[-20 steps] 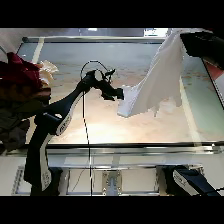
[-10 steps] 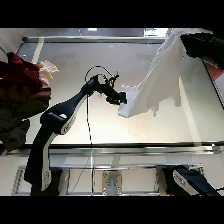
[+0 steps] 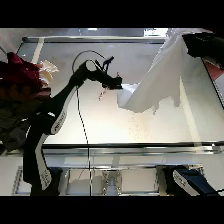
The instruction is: Fold the shirts.
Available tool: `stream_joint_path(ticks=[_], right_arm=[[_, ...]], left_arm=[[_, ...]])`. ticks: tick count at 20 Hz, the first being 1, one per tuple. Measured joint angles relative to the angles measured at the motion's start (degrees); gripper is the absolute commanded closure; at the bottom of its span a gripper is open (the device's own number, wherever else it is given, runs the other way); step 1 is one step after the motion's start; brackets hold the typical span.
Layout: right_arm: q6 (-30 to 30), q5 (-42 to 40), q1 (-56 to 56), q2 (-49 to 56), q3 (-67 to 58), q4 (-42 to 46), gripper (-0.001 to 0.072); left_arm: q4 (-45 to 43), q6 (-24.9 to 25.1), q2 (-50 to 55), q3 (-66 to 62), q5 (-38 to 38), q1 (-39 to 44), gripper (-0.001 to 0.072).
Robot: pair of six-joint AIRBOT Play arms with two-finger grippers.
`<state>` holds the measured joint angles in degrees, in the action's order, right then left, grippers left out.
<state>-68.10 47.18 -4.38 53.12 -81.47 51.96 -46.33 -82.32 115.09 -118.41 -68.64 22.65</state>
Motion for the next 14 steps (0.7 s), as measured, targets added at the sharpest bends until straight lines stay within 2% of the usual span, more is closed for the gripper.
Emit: stream_joint_path(ticks=[6,10,14], right_arm=[[-1.9,5.6,-7.2,-6.9,-0.4,2.3,0.0683],[-2.7,9.7,-11.1,-14.3,-0.4,3.5,0.0683],[-3.1,11.8,-12.3,-19.3,-0.4,3.8,0.0683]], left_arm=[[-6.1,7.8,-25.8,-0.9,-2.5,-9.2,0.0695],[-14.8,9.4,-42.6,-0.9,-3.0,-11.6,0.0695],[-18.7,9.0,-53.1,1.2,-6.8,-12.3,0.0696]])
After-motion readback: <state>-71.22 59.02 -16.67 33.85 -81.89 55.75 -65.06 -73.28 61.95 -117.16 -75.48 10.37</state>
